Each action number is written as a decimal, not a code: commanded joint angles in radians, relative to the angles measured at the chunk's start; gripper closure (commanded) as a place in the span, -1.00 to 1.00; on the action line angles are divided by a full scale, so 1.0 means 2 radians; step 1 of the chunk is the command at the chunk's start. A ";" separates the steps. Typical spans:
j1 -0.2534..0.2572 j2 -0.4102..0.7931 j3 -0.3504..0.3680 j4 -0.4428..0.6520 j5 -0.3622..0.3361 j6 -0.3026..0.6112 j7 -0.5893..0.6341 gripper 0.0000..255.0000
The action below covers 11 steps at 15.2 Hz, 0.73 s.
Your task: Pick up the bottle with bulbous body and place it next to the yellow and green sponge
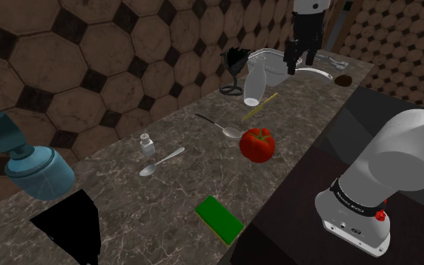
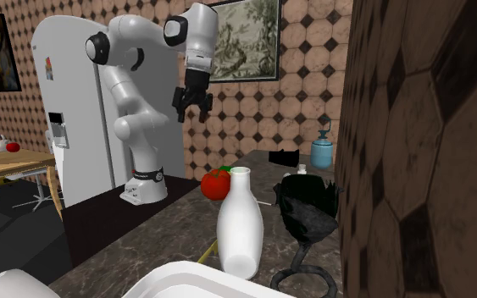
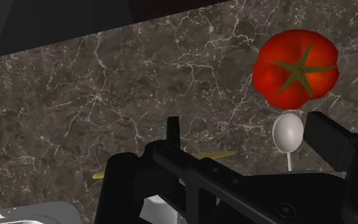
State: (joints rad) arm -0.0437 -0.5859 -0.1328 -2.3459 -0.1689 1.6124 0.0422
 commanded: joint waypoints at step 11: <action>-0.011 0.220 -0.069 0.150 0.024 0.095 -0.078 -1.00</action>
State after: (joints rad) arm -0.0630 -0.1786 -0.2607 -2.0804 -0.1293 1.8000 -0.0971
